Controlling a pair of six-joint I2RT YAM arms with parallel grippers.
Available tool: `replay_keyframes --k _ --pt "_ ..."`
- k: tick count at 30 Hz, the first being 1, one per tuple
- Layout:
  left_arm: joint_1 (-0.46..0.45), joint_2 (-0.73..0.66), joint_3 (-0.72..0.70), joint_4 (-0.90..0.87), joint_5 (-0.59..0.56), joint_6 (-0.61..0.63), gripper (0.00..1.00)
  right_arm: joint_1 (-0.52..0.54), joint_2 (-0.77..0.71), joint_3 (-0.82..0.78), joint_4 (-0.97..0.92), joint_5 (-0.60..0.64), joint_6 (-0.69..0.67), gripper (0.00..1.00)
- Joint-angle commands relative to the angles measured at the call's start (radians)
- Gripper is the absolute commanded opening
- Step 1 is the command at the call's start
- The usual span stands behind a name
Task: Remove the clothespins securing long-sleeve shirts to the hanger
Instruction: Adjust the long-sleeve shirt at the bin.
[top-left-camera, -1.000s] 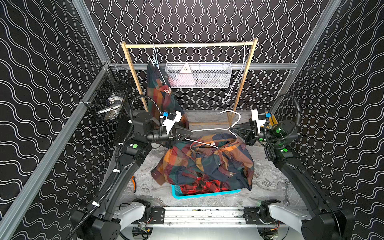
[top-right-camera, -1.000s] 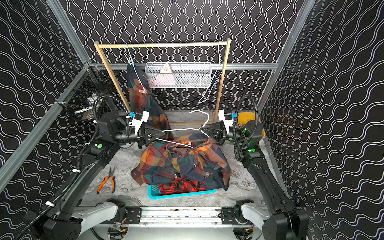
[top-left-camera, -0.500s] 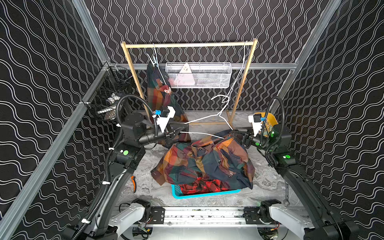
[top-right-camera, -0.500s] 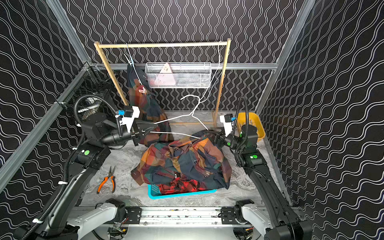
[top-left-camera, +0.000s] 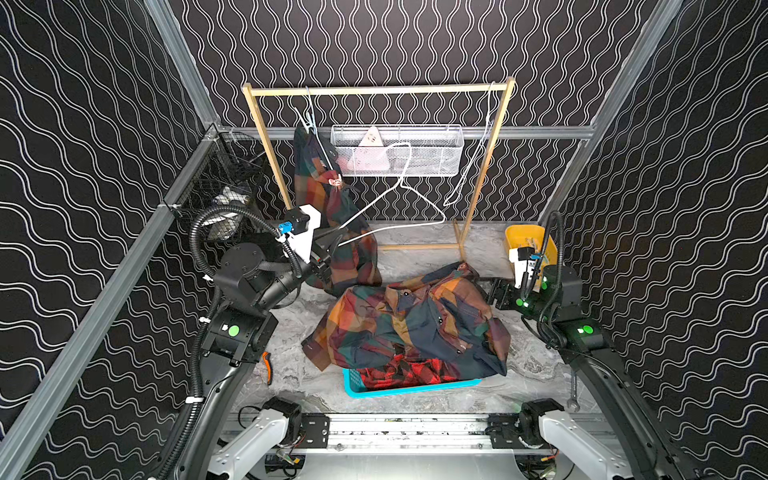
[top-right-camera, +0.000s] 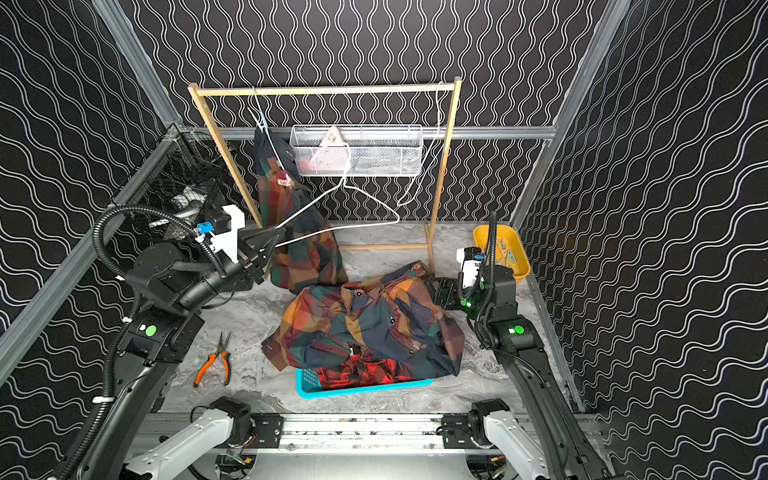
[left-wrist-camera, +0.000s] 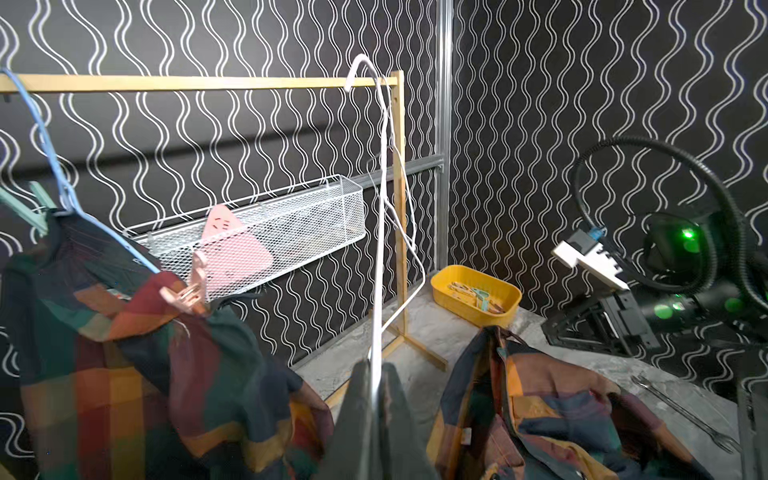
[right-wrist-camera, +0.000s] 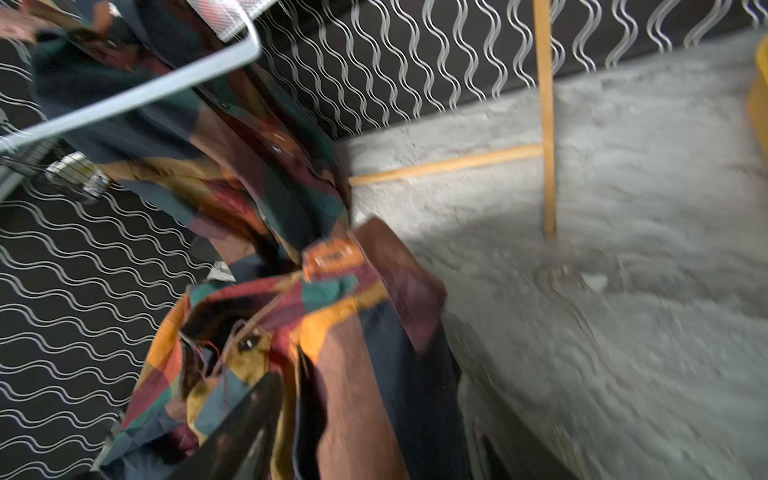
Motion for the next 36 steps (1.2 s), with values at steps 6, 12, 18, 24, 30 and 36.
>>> replay_keyframes --k 6,12,18,24,30,36 --pt "0.000 0.007 -0.003 0.113 0.000 -0.053 0.00 0.002 -0.037 -0.165 -0.039 -0.051 0.075 0.76" --pt "0.000 0.009 0.003 0.111 -0.003 -0.057 0.00 0.058 0.050 -0.199 0.198 -0.159 0.104 0.12" --pt "0.001 -0.013 -0.012 0.120 -0.066 -0.059 0.00 0.323 0.141 -0.059 0.241 -0.089 0.078 0.00" --pt "0.001 -0.043 -0.030 0.146 -0.122 -0.066 0.00 0.549 0.243 -0.022 0.297 0.007 0.105 0.00" --pt "0.002 -0.064 -0.045 0.139 -0.176 -0.075 0.00 0.669 0.455 -0.091 0.483 0.046 0.205 0.00" --pt "0.001 -0.079 -0.060 0.128 -0.177 -0.086 0.00 0.685 0.690 -0.152 0.587 0.056 0.298 0.00"
